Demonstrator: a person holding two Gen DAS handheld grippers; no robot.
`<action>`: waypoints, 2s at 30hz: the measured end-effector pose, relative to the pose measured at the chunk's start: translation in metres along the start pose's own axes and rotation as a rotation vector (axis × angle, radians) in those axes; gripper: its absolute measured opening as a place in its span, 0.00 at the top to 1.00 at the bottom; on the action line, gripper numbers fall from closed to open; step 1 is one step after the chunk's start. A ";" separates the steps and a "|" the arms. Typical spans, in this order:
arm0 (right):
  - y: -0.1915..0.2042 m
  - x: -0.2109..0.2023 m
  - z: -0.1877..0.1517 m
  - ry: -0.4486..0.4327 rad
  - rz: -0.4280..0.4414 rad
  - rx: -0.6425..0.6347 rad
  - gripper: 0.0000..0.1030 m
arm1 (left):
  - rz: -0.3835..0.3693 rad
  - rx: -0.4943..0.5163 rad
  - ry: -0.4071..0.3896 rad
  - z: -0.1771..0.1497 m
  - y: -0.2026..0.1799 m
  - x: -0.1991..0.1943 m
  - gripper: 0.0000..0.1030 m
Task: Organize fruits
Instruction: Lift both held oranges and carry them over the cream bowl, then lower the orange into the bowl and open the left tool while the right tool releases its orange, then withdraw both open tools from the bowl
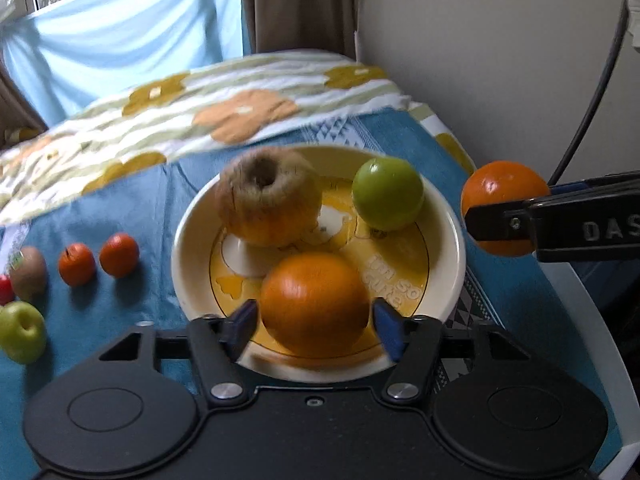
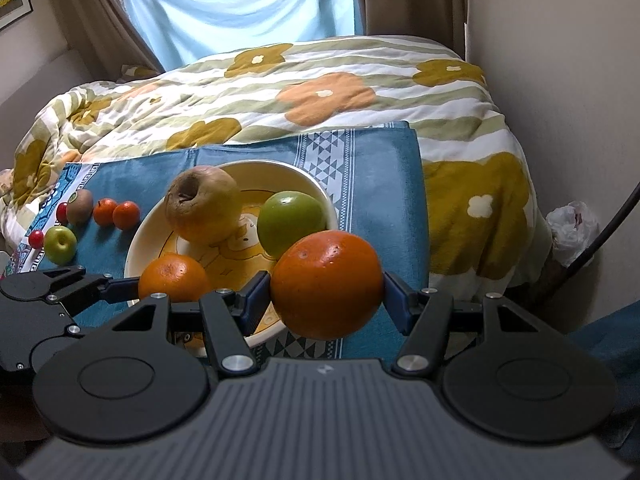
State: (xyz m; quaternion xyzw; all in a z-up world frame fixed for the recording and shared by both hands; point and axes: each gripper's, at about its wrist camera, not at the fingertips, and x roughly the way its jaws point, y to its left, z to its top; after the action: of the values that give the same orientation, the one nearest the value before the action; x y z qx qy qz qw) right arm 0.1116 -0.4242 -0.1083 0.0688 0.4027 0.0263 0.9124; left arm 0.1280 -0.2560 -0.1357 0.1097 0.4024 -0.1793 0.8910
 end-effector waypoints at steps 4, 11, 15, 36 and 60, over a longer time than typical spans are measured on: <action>0.000 -0.002 0.001 0.001 -0.004 -0.003 0.27 | -0.003 -0.032 -0.058 0.004 0.008 -0.017 0.08; 0.006 -0.003 0.004 -0.007 0.013 -0.016 0.27 | 0.039 -0.090 -0.079 0.004 0.031 -0.038 0.08; 0.013 -0.001 0.006 -0.008 0.033 -0.030 0.27 | 0.045 -0.121 -0.075 0.001 0.042 -0.047 0.08; 0.047 0.037 0.000 0.043 0.099 -0.055 0.22 | 0.116 -0.174 -0.042 -0.026 0.072 -0.072 0.08; 0.051 -0.032 0.004 -0.065 0.057 -0.084 0.00 | 0.187 -0.259 -0.132 -0.033 0.077 -0.139 0.08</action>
State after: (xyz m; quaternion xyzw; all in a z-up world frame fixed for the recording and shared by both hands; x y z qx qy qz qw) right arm 0.0931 -0.3776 -0.0744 0.0426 0.3695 0.0667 0.9259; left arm 0.0518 -0.1421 -0.0479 0.0190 0.3508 -0.0494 0.9350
